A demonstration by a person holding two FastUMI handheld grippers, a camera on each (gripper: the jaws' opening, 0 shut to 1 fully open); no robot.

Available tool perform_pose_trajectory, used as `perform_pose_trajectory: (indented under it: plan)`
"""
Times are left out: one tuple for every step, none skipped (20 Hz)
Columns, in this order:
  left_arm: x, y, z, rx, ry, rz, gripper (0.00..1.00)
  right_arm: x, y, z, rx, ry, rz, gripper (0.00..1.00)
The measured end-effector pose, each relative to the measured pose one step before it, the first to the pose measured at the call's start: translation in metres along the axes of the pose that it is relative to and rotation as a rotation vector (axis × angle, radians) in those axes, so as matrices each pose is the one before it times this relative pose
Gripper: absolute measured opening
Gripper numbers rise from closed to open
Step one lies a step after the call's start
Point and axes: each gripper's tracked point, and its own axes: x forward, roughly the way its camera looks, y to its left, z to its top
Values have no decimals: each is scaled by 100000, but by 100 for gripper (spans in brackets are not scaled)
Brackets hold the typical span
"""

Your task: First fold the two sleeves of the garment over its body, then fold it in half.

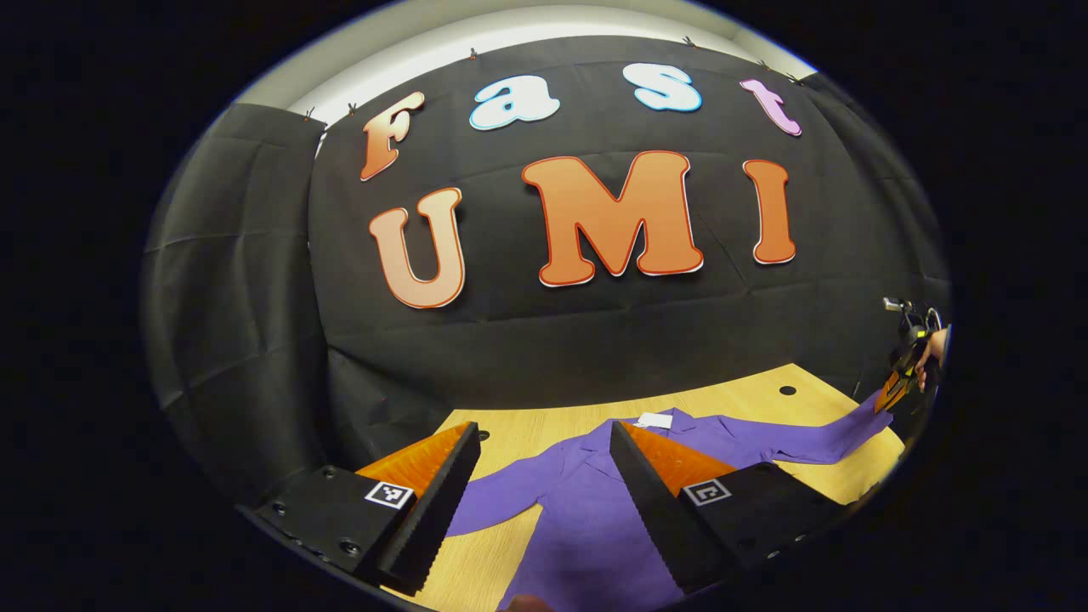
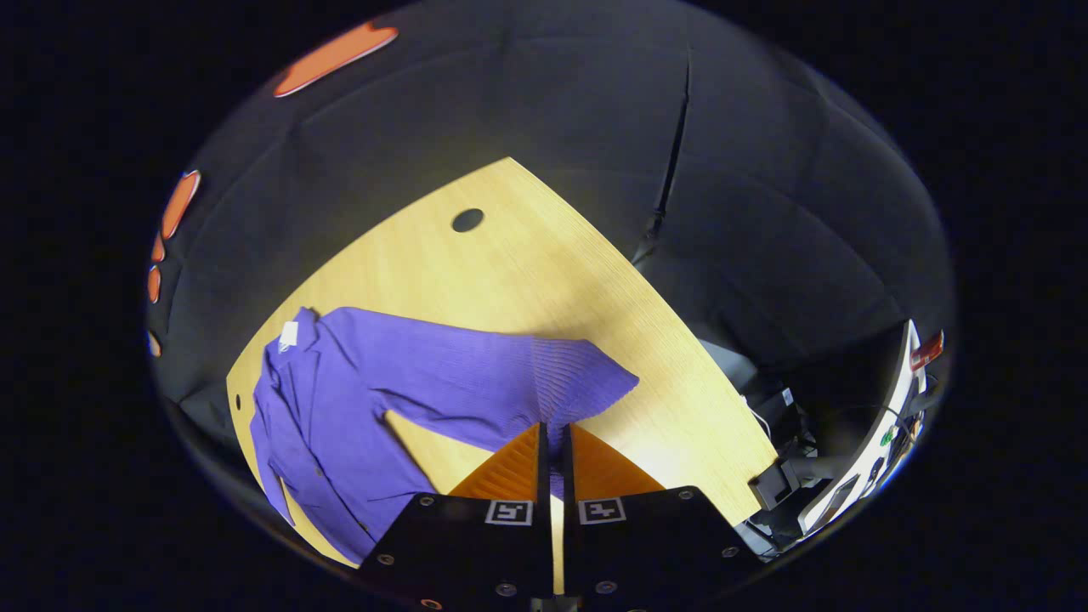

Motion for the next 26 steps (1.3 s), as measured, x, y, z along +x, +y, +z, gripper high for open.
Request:
perform_pose_trajectory:
  plan:
    - [373,416,-279,-531,80,-1085,99,-1244,1053,174,-1027,-1264,966,5]
    - [267,496,-66,-309,-22,-678,99,-1142,879,135,-864,-1531,426,5]
    - [227,512,-196,-191,101,-727,99,-1037,874,198,-1488,-1329,499,5]
    - [298,519,-214,-204,377,-262,99,-1093,821,148,-1209,-1307,240,5]
    - [262,537,-246,-575,181,-463,99,-807,1028,289,-1653,-1504,754,5]
    - [219,416,-85,-612,134,-413,99,-813,977,200,-962,-1274,364,5]
    - [206,527,-237,-390,128,-299,99,-713,1354,400,-1238,-1114,1556,5]
    - [203,516,-135,-73,155,85,99,-657,1243,170,-1078,-925,997,5]
    - [96,699,-189,-50,-1,272,99,-683,1635,474,-2013,-1199,1261,5]
    - [230,493,-126,381,669,253,99,-481,1247,271,-2019,-1157,694,5]
    - [85,710,-581,743,1824,700,99,-557,1800,504,-3024,-1496,2098,5]
    - [14,704,-167,-101,334,127,99,-536,2102,387,-3341,-1458,2372,5]
    - [-3,612,-227,-428,708,239,99,-420,1958,619,-2829,-1453,2148,5]
    - [77,690,-221,-254,421,535,99,-295,1836,380,-2584,-1147,1808,5]
    - [72,721,-300,11,437,590,99,-229,1673,538,-2603,-847,1592,5]
    - [34,914,-152,34,177,1095,99,-89,1713,291,-2306,-629,1901,5]
    - [-4,706,-227,-25,101,878,99,-6,1599,237,-1845,-92,1651,5]
    - [-38,799,-95,-133,247,1038,99,95,1562,112,-1616,59,1974,5]
    - [-78,862,-276,-244,384,907,99,32,1574,219,-1606,209,1611,5]
    - [42,674,-229,-284,426,946,99,96,1509,-43,-1880,398,1831,5]
    - [93,725,-287,-342,441,941,99,160,1408,112,-1753,304,1457,5]
    - [-18,656,-207,-335,446,1004,99,209,1435,-216,-2069,651,1949,5]
    - [62,646,-323,-409,431,945,99,203,1282,-119,-1700,401,1544,5]
    - [46,652,-341,-218,934,981,99,153,1470,-73,-1820,487,1998,5]
    - [131,668,-315,-370,482,911,99,229,1277,62,-936,197,1467,5]
    - [159,607,-230,-184,725,829,99,414,1340,-64,-878,396,2011,5]
